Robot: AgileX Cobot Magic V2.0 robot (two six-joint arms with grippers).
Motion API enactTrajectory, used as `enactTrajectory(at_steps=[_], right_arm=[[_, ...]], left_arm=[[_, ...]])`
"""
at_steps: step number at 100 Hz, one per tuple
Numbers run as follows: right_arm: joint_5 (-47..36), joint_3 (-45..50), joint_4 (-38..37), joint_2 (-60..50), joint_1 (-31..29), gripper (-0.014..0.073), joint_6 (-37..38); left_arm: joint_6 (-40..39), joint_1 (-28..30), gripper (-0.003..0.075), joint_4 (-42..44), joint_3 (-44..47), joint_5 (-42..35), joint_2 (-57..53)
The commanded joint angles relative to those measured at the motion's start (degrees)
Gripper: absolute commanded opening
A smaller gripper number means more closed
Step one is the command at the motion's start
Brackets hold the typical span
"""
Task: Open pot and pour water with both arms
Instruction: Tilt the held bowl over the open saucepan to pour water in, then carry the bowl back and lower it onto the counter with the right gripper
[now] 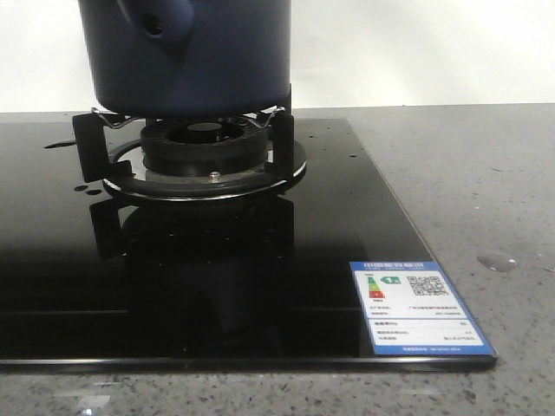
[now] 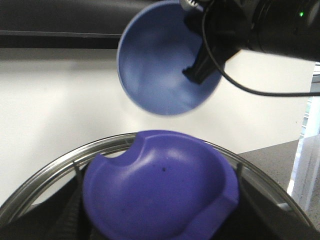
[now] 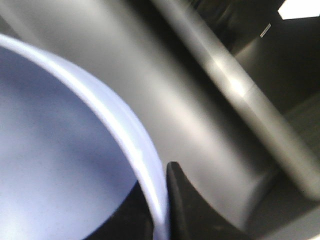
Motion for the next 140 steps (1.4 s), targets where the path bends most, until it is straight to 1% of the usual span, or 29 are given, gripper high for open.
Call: enactTrajectory(at_steps=[1, 6, 15, 16, 17, 24, 36, 41, 48, 53, 59, 75, 87, 100, 108, 120, 130, 140], right_arm=[[6.74, -1.93, 5.97, -3.86, -0.17, -0.0062, 0.19], [10.57, -1.93, 11.80, -3.86, -1.00, -0.0062, 0.19], [16.72, -1.93, 19.24, -3.86, -2.31, -0.0062, 0.19], [17.55, -1.93, 20.91, -3.86, -2.68, -0.0062, 0.19], [17.93, -1.93, 20.91, -3.86, -2.68, -0.0062, 0.19], [20.88, -2.37, 27.25, -3.98, -4.30, -0.0062, 0.19], [23.16, -4.92, 40.06, -5.54, -8.55, -0.0062, 0.19], [23.45, -5.94, 46.33, -6.74, -11.29, -0.0062, 0.19], [23.55, -7.18, 52.71, -8.64, -14.81, -0.0062, 0.08], [24.20, -7.52, 56.28, -10.15, -17.07, -0.0062, -0.69], [26.23, -7.41, 58.43, -12.23, -19.66, -0.0062, -2.04], [26.23, -2.95, 65.48, -17.43, -25.68, -0.0062, -3.71], [26.23, 5.86, 68.55, -22.20, -29.27, -0.0062, -5.62], [26.11, 22.39, 70.24, -28.64, -33.80, -0.0062, -7.52], [24.11, 32.54, 72.40, -32.99, -37.44, -0.0062, -9.33], [20.24, 46.87, 79.54, -38.16, -44.35, -0.0062, -13.23], [18.74, 55.22, 85.92, -40.31, -50.13, -0.0062, -17.27], [18.23, 61.26, 89.35, -40.63, -54.03, -0.0062, -20.72]], left_arm=[[-0.47, -0.36, 0.0189, -1.28, -1.91, 0.34, -0.45], [-0.47, -0.36, 0.0189, -1.28, -1.91, 0.34, -0.45], [-0.47, -0.36, 0.0189, -1.28, -1.91, 0.34, -0.45], [-0.47, -0.36, 0.0189, -1.28, -1.91, 0.34, -0.45], [-0.47, -0.36, 0.0189, -1.28, -1.91, 0.34, -0.45], [-0.47, -0.36, 0.0189, -1.28, -1.91, 0.34, -0.45], [-0.47, -0.36, 0.0189, -1.28, -1.91, 0.72, -0.45], [-0.47, -0.36, 0.0189, -1.28, -1.91, 0.72, -0.45], [-0.47, -0.36, 0.0189, -1.28, -1.91, 0.72, -0.45], [-0.47, -0.36, 0.0189, -1.28, -1.91, 0.72, -0.45], [-0.47, -0.36, 0.0189, -1.28, -1.91, 0.72, -0.45], [-0.47, -0.36, 0.0189, -1.39, -1.91, 0.72, -0.35], [-0.47, -0.36, 0.0189, -1.39, -1.91, 0.72, 0.47], [-0.47, -0.36, 0.0189, -1.39, -1.91, 0.82, 0.60], [-0.47, -0.58, 0.0189, -1.39, -1.91, 0.82, 0.60], [-0.47, -1.83, 0.0189, -1.39, -1.91, 0.82, 0.88], [-0.47, -2.95, 0.0189, -1.29, -2.13, 0.82, 2.39], [-0.36, -3.45, 0.0189, -1.29, -3.32, 0.96, 5.02]])
